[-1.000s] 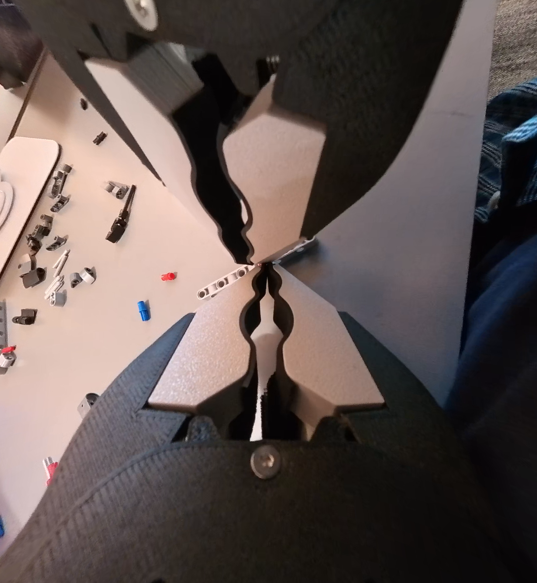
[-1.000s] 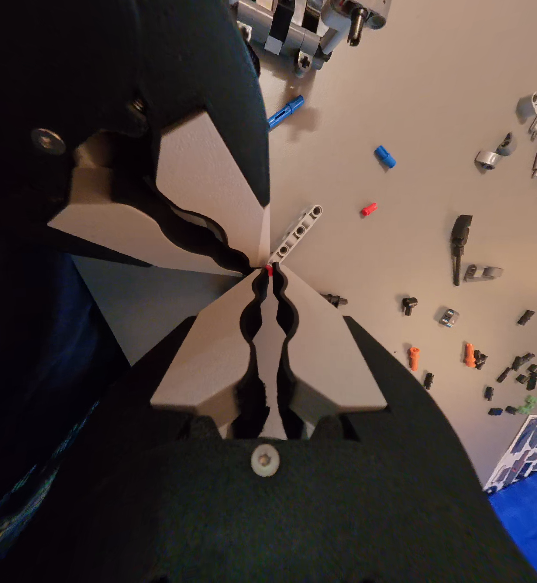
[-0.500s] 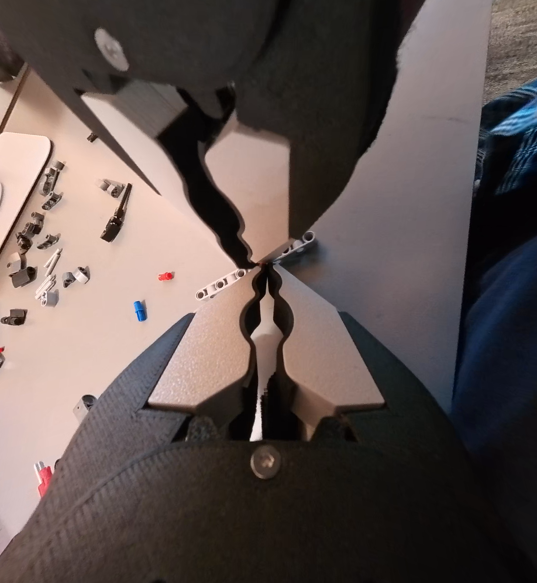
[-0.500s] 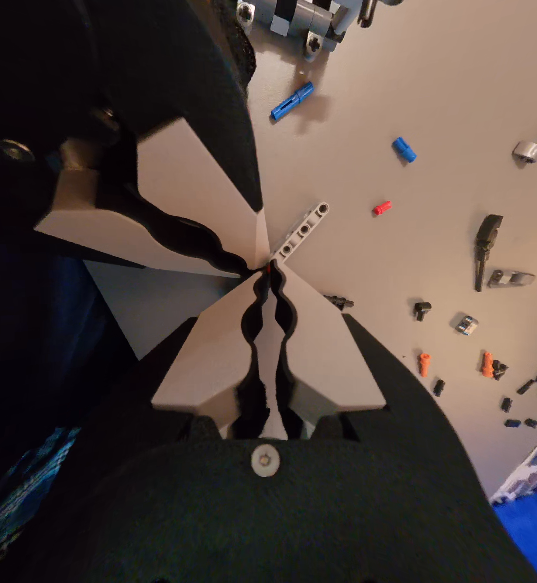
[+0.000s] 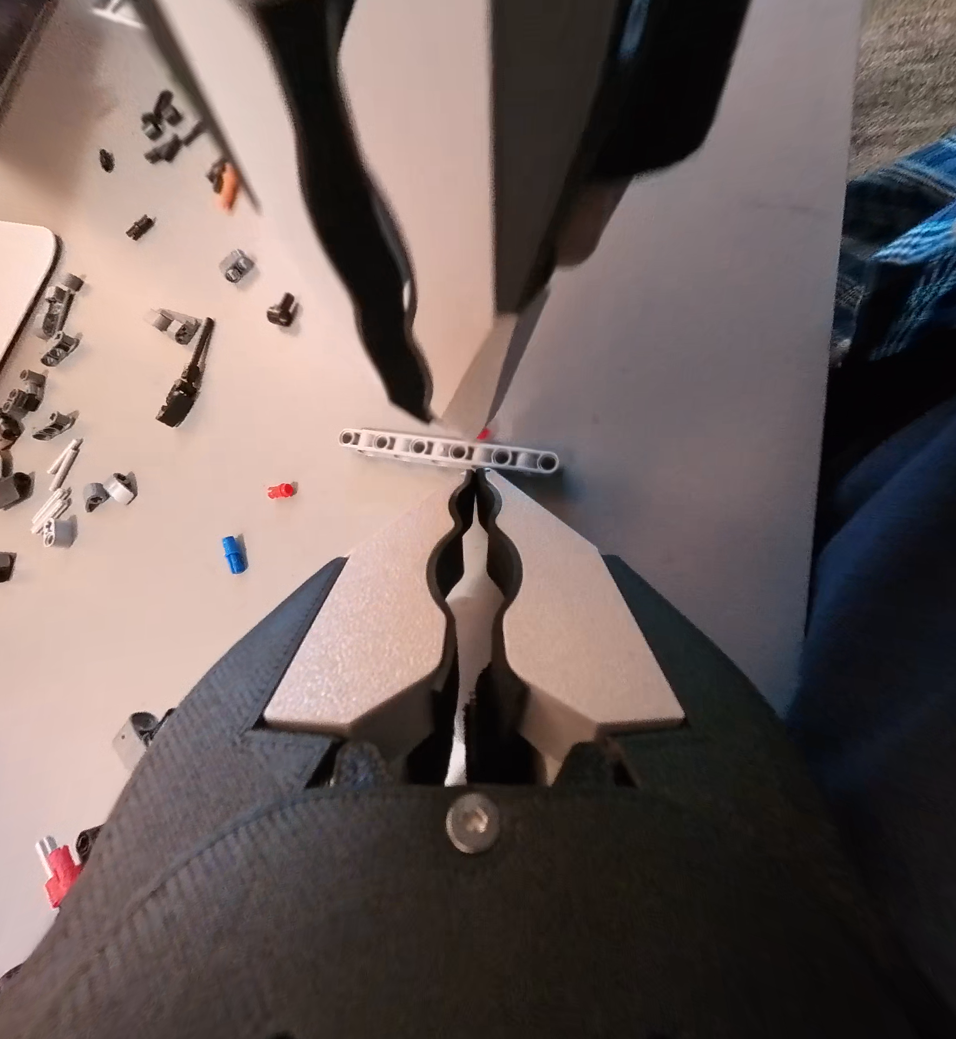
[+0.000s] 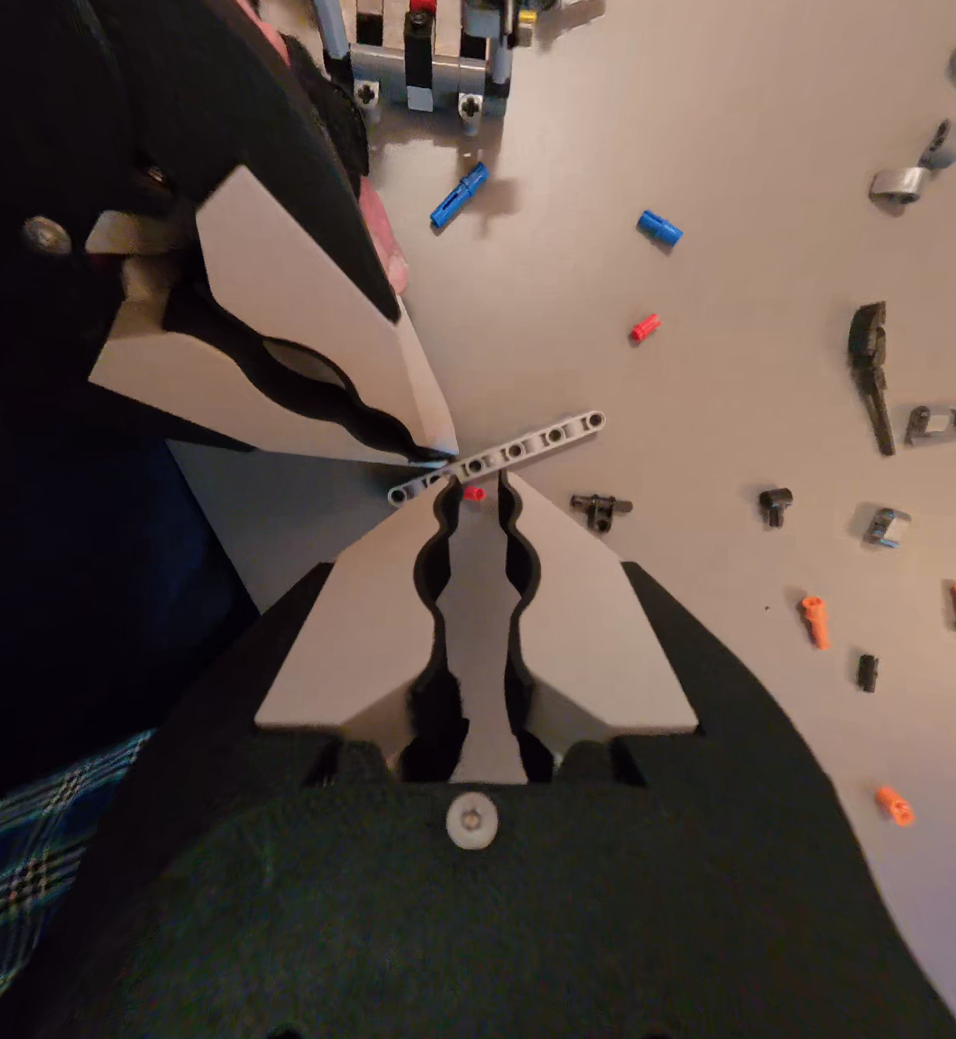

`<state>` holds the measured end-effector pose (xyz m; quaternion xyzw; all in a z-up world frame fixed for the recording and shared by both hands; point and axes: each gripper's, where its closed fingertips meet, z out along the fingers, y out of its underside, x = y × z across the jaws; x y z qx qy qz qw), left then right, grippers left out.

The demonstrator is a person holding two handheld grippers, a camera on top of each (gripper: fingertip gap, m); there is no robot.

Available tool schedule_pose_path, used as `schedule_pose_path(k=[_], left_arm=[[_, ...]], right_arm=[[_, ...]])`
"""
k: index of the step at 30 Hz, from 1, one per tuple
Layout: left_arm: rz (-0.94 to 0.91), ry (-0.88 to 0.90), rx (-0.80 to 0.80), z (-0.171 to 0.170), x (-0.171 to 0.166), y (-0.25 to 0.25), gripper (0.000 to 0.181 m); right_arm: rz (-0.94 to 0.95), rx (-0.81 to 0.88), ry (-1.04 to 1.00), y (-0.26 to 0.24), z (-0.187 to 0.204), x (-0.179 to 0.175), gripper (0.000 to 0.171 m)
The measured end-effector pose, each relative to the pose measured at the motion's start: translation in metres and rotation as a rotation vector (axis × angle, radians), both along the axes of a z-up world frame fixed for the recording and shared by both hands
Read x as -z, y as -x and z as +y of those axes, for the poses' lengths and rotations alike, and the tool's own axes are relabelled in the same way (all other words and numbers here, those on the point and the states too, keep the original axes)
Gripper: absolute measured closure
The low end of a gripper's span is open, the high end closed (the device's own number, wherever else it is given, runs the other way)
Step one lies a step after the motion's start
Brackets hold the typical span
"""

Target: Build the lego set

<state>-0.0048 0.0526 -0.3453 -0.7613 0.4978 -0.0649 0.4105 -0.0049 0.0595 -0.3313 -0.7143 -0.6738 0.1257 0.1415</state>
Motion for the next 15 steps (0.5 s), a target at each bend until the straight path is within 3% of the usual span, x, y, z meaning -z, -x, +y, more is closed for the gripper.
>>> schedule_pose_path(k=[8, 15], left_arm=[[-0.026, 0.045, -0.008, 0.001, 0.001, 0.001, 0.181], [-0.010, 0.038, -0.021, 0.002, 0.002, 0.001, 0.181]], right_arm=[[0.084, 0.106, 0.058, -0.018, -0.006, 0.009, 0.153], [0.179, 0.147, 0.036, -0.021, -0.013, 0.010, 0.159]])
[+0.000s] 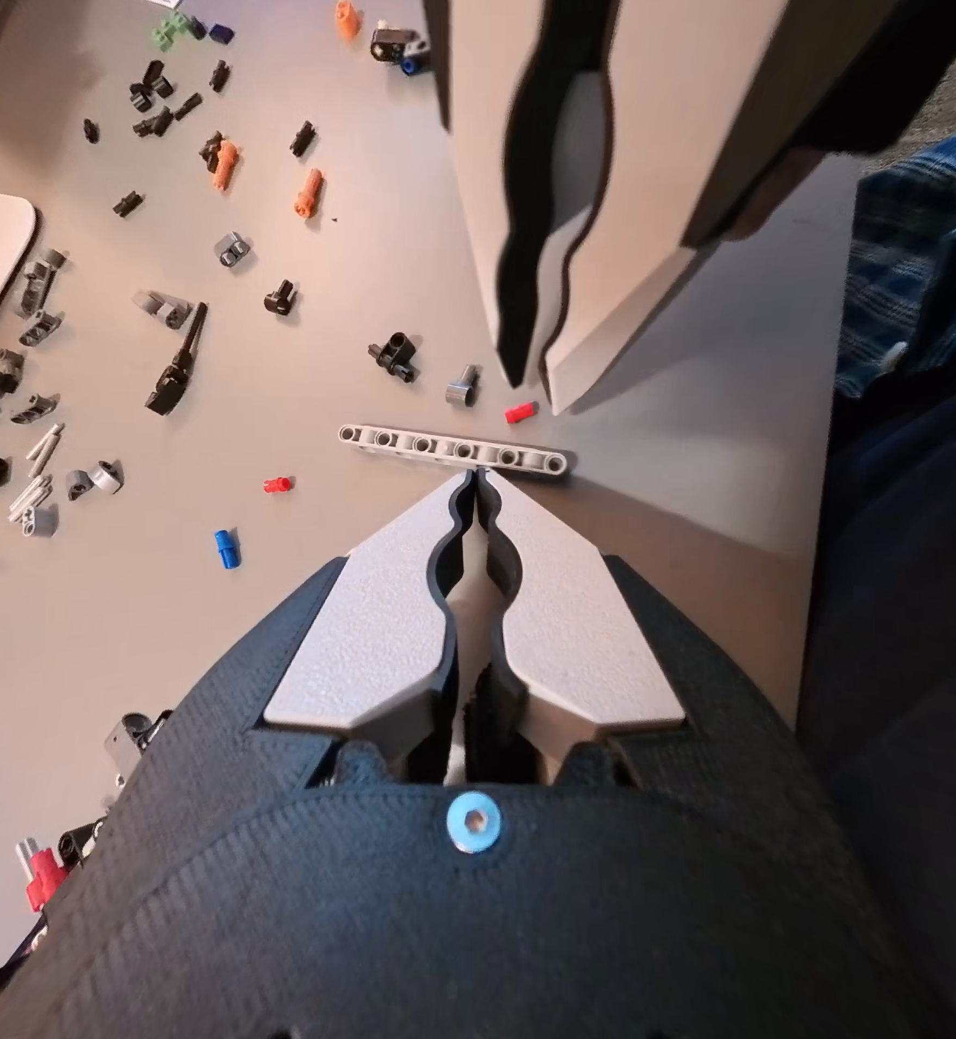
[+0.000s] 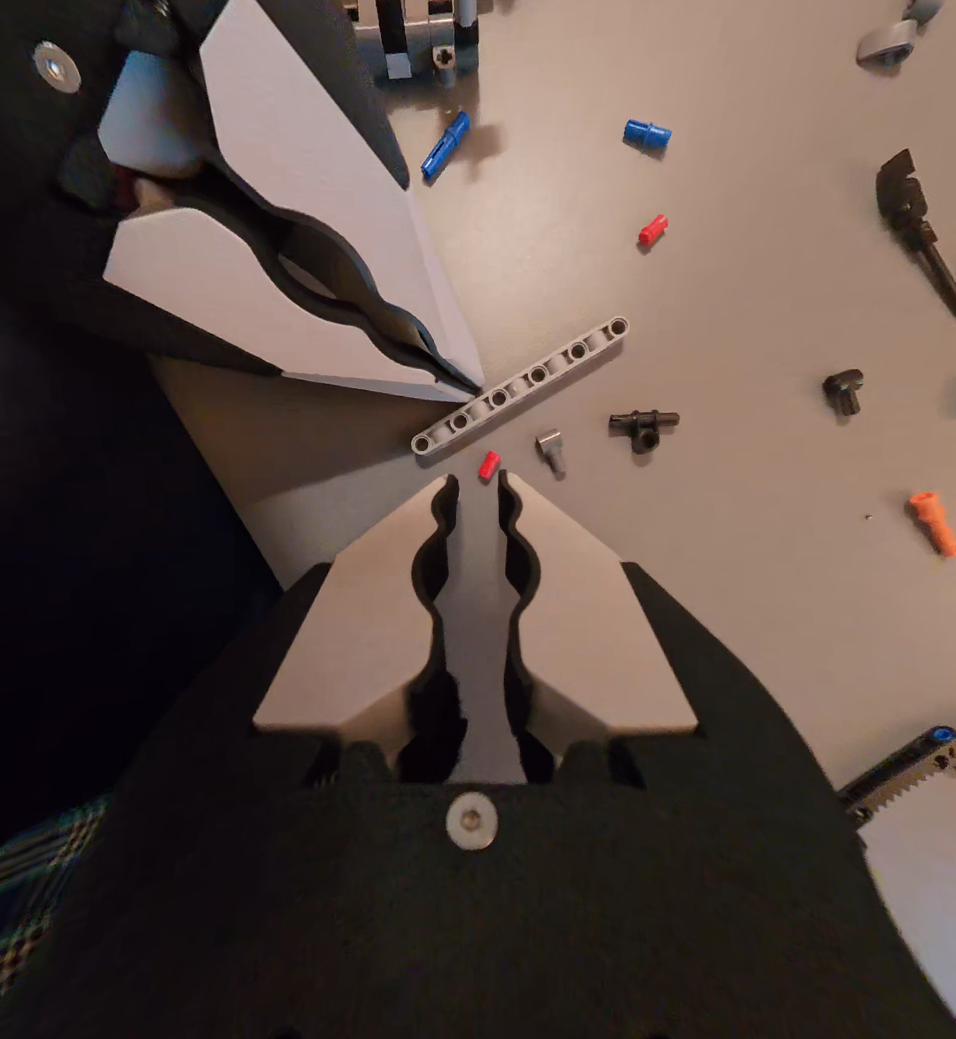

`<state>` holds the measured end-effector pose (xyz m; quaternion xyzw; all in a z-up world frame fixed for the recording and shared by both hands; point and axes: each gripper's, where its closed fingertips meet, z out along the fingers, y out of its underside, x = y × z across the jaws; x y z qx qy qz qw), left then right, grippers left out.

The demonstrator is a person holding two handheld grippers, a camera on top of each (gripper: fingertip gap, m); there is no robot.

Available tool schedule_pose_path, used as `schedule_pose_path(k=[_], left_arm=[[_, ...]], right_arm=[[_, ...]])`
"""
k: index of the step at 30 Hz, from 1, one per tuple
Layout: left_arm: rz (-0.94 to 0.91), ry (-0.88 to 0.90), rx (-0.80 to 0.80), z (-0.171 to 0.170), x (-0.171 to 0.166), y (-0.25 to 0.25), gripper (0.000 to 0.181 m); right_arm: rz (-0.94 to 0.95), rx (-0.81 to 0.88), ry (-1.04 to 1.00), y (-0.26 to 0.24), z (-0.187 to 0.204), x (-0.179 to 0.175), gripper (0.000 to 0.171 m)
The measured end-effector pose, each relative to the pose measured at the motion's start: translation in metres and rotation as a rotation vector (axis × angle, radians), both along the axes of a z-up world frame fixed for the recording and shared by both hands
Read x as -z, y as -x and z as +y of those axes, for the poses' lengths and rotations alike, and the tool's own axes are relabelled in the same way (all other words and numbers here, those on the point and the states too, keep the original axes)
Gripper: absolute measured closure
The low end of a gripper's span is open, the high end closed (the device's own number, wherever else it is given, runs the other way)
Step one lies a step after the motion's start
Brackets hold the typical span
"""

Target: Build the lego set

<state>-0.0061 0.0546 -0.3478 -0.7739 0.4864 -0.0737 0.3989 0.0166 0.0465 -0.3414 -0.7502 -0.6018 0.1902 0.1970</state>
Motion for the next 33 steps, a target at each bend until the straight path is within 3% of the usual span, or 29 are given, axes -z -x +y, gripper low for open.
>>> schedule_pose_path(k=[11, 18, 24, 33], left_arm=[[-0.016, 0.039, -0.063, -0.001, 0.000, 0.005, 0.181], [-0.056, 0.074, -0.149, 0.002, 0.000, 0.011, 0.181], [-0.063, 0.081, -0.172, 0.003, 0.000, 0.015, 0.181], [-0.085, 0.098, -0.155, 0.002, 0.000, 0.013, 0.181]], right_arm=[[-0.003, -0.042, -0.069, -0.005, 0.016, 0.007, 0.162], [0.149, -0.012, -0.057, 0.033, 0.051, -0.025, 0.160], [0.121, 0.026, 0.015, 0.062, 0.072, 0.004, 0.155], [0.133, 0.067, 0.006, 0.071, 0.079, 0.007, 0.166]])
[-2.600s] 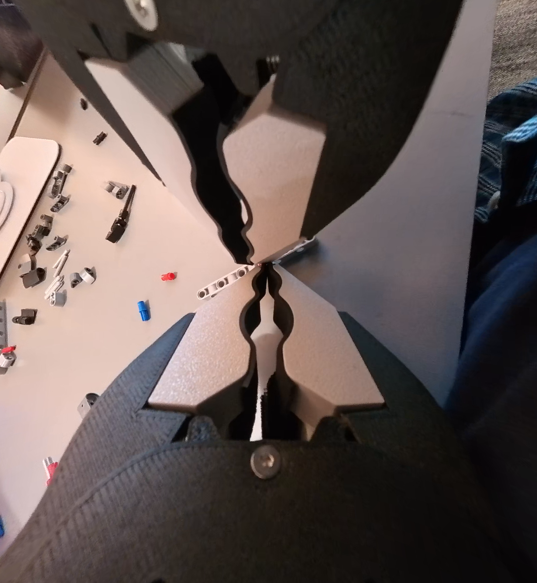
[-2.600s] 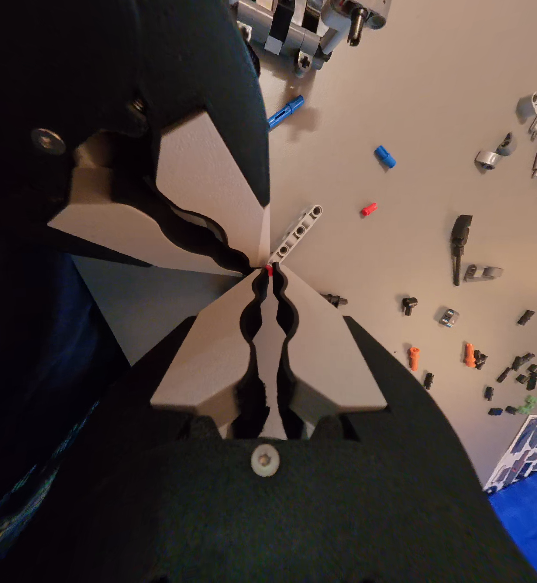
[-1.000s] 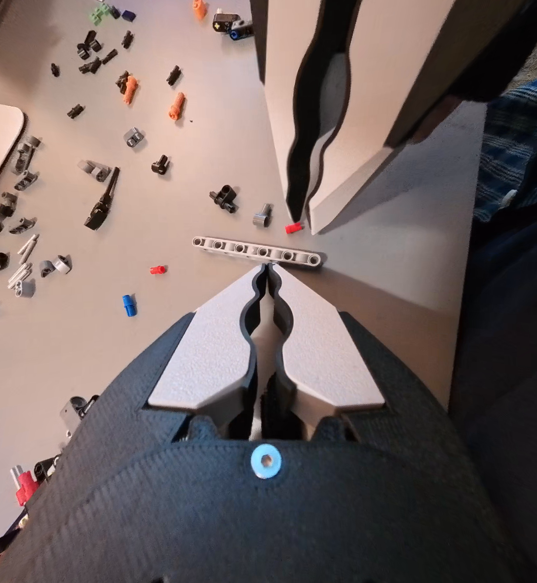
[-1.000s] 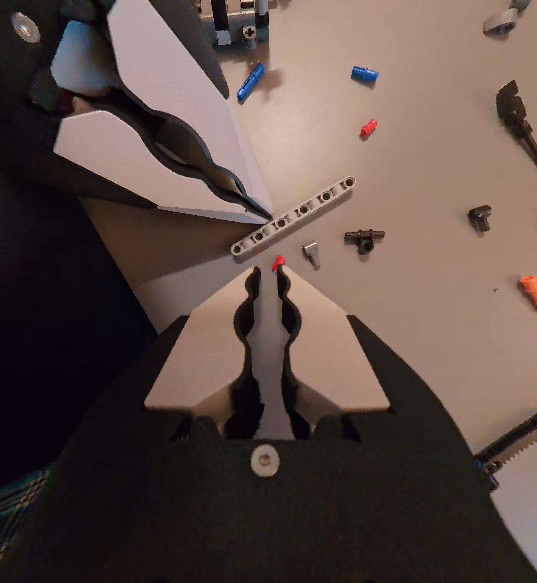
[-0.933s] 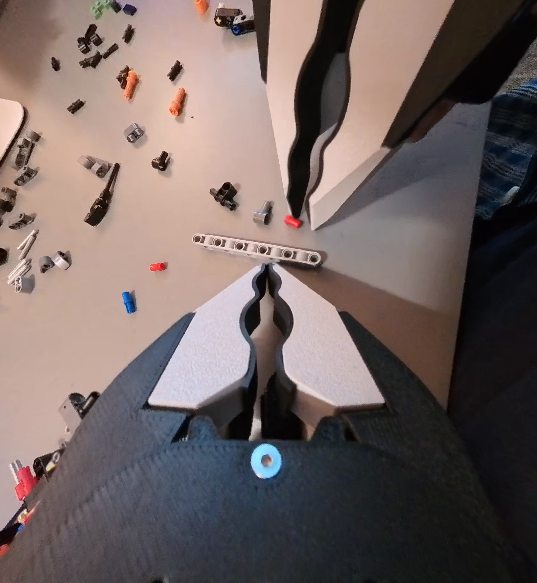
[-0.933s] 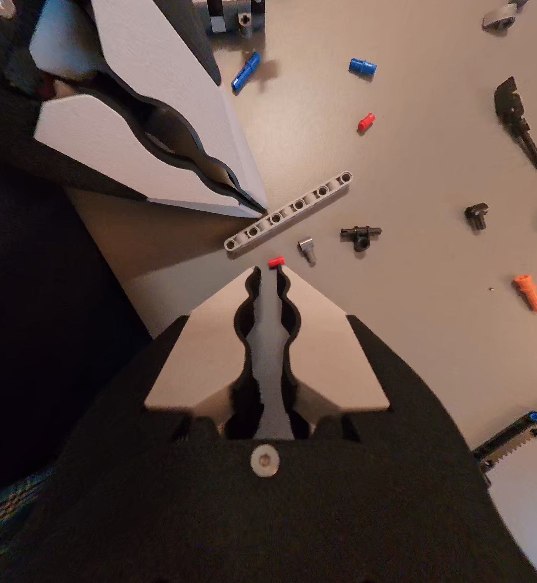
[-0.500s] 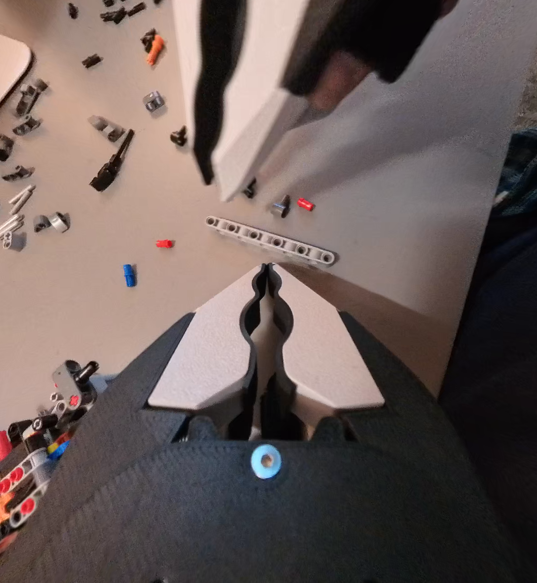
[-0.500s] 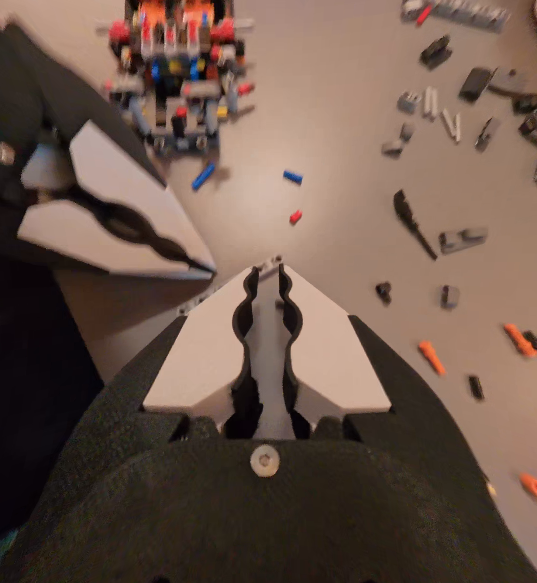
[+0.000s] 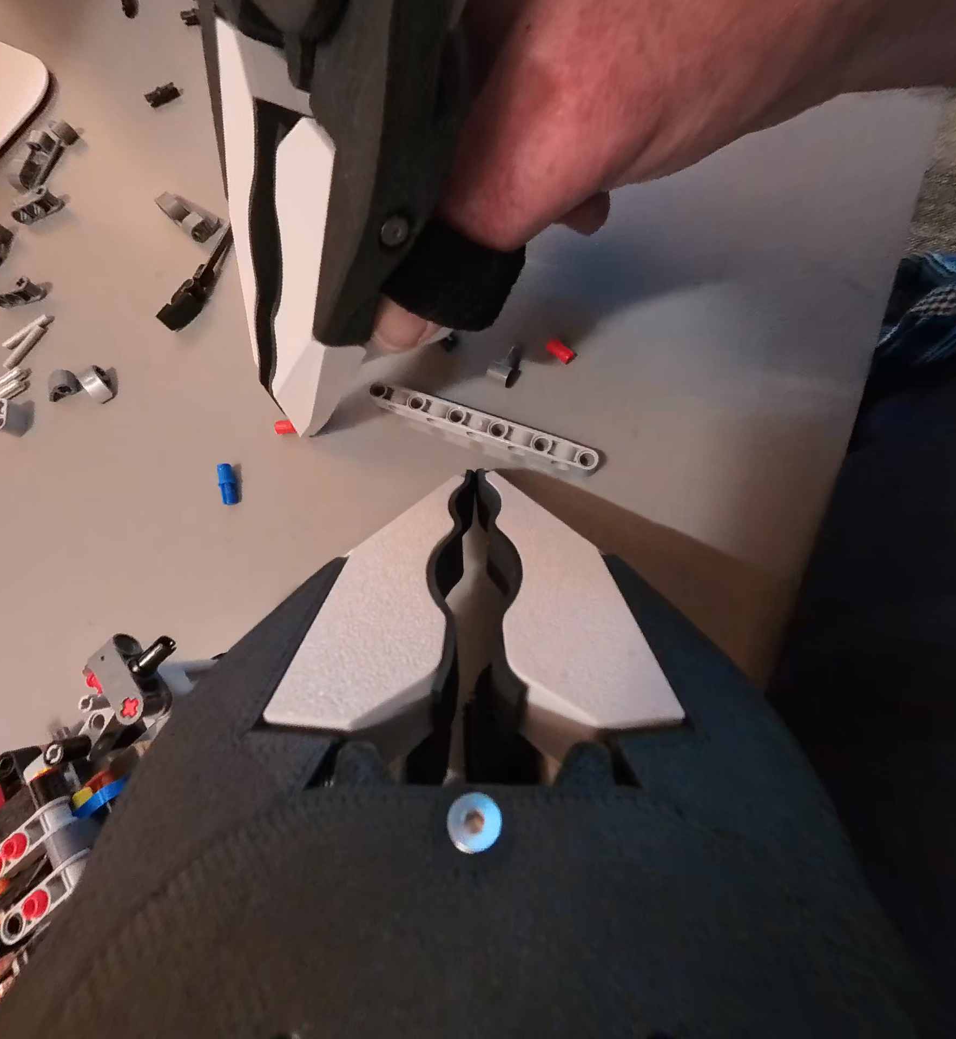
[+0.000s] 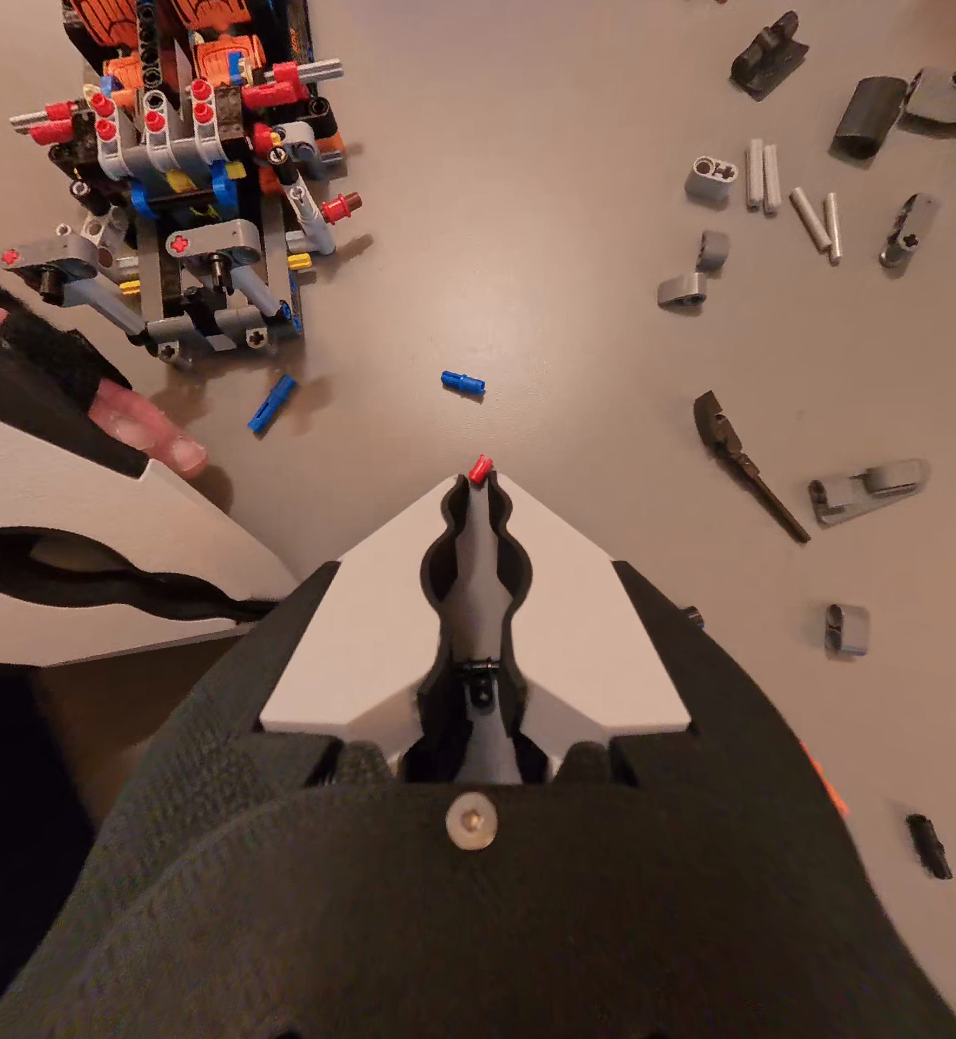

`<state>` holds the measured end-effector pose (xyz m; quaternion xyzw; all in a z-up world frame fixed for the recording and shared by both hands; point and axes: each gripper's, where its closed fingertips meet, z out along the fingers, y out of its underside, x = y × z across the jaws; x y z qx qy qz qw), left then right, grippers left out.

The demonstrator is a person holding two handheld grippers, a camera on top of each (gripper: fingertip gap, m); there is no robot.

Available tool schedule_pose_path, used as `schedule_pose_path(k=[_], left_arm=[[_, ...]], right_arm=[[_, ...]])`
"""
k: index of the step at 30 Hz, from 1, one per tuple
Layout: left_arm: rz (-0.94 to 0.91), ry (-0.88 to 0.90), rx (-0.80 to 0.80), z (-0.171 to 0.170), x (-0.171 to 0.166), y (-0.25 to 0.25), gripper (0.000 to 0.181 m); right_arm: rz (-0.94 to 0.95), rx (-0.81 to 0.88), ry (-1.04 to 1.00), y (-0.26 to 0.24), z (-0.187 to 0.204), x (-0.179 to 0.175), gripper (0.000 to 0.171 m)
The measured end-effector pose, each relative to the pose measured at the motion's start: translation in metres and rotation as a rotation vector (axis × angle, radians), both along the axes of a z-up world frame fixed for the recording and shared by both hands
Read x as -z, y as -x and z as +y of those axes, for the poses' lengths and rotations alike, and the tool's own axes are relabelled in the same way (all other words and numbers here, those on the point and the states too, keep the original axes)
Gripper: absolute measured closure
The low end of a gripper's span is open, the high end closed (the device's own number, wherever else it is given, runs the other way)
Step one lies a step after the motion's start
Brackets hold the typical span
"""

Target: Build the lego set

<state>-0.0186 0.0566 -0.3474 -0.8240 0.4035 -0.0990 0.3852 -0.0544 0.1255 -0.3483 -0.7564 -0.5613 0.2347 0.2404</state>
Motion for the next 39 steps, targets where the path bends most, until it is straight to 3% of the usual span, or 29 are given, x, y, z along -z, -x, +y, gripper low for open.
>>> schedule_pose_path(k=[20, 29, 39], left_arm=[[-0.018, 0.000, -0.001, 0.001, -0.002, 0.000, 0.181], [-0.027, -0.030, 0.003, 0.003, -0.006, 0.001, 0.181], [-0.028, -0.090, 0.062, -0.001, -0.013, -0.006, 0.181]], right_arm=[[0.007, -0.088, -0.029, -0.013, -0.005, -0.013, 0.169], [-0.118, -0.207, 0.040, -0.054, -0.042, -0.023, 0.170], [-0.141, -0.249, 0.164, -0.057, -0.073, -0.021, 0.170]])
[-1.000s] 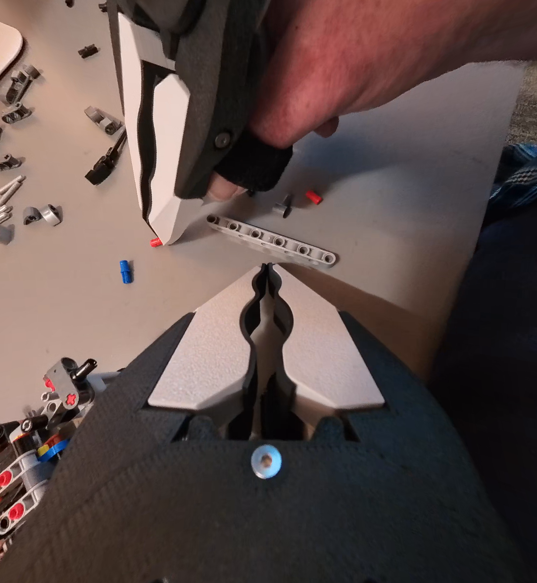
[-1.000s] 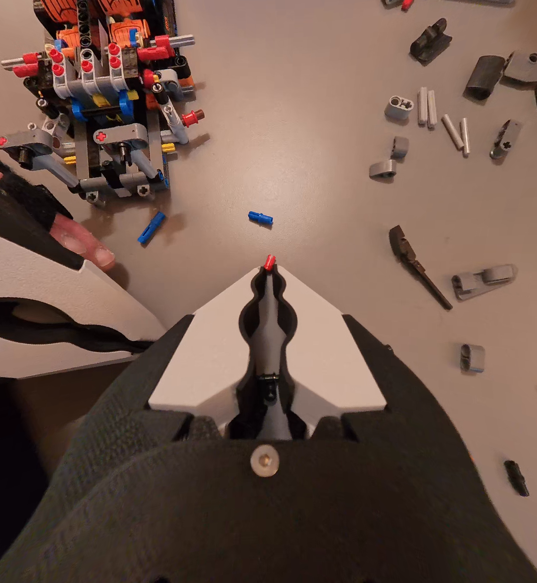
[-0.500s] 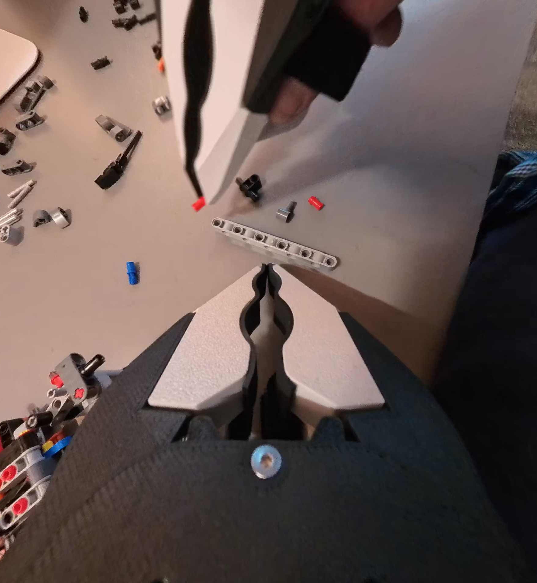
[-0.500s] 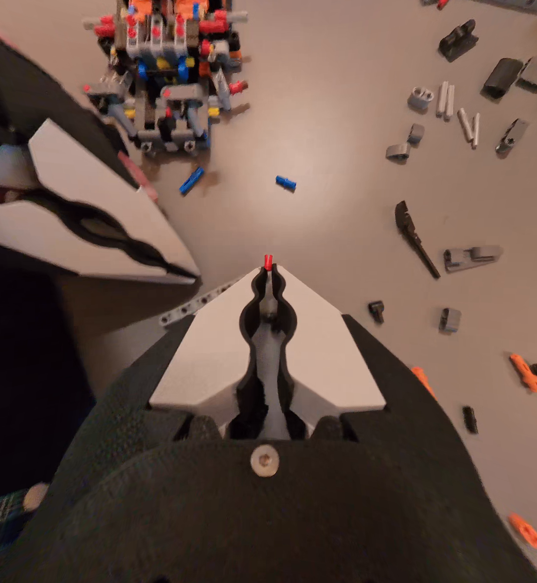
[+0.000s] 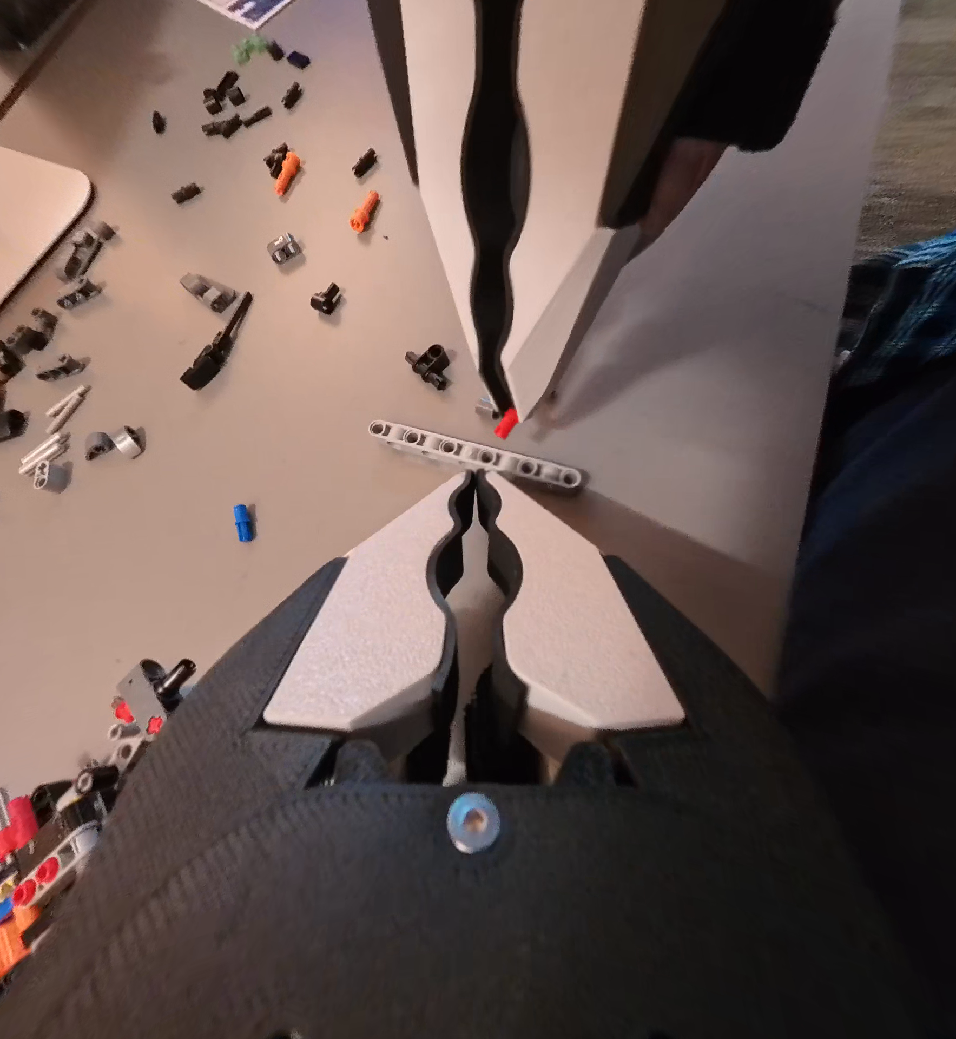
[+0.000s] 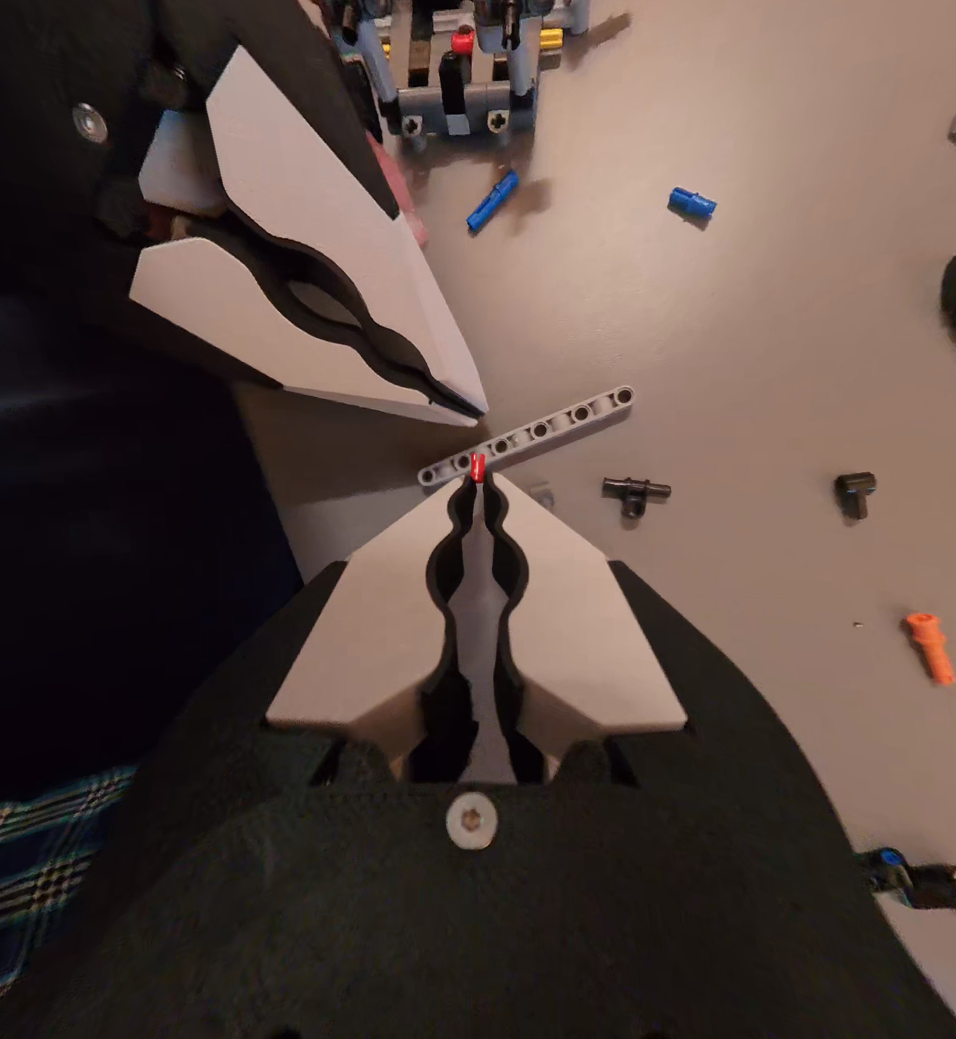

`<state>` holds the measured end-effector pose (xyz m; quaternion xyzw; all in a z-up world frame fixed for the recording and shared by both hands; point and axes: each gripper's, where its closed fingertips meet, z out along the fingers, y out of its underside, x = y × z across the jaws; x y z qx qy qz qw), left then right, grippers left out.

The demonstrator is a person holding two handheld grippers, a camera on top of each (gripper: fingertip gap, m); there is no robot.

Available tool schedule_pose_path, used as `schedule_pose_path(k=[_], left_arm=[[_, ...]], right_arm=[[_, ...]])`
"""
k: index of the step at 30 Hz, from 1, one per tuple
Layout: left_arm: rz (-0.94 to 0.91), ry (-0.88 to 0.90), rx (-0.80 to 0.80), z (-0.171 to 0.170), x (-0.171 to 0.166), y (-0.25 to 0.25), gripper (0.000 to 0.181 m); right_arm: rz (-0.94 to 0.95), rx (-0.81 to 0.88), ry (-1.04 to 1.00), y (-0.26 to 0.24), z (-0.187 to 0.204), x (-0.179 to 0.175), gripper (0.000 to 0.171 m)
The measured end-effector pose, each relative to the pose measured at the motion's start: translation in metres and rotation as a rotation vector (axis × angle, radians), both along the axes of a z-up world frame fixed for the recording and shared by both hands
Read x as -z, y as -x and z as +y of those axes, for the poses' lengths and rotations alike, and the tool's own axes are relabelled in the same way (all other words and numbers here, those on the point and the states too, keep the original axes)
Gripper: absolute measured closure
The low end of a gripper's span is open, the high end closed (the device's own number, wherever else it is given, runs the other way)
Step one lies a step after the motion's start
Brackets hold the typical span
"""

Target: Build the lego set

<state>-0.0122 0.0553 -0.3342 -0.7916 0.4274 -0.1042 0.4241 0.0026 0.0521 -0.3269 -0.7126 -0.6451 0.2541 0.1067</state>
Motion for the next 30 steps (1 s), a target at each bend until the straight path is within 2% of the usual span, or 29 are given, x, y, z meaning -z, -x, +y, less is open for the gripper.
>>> schedule_pose_path(k=[3, 7, 11, 18, 30], left_arm=[[0.012, -0.062, 0.030, -0.001, -0.007, -0.003, 0.180], [0.011, -0.119, 0.127, -0.007, -0.012, -0.010, 0.169], [0.031, -0.181, 0.170, -0.008, -0.015, -0.015, 0.169], [0.023, -0.206, 0.159, -0.006, -0.019, -0.014, 0.179], [-0.047, -0.236, 0.110, -0.002, -0.034, -0.013, 0.178]], right_arm=[[0.011, 0.002, 0.030, 0.002, -0.002, -0.001, 0.170], [0.046, 0.006, 0.088, 0.004, -0.006, -0.006, 0.170], [0.065, -0.004, 0.134, 0.005, -0.010, -0.011, 0.170], [0.114, 0.019, 0.186, 0.007, -0.008, -0.018, 0.170], [0.322, 0.235, 0.382, 0.011, -0.002, -0.035, 0.166]])
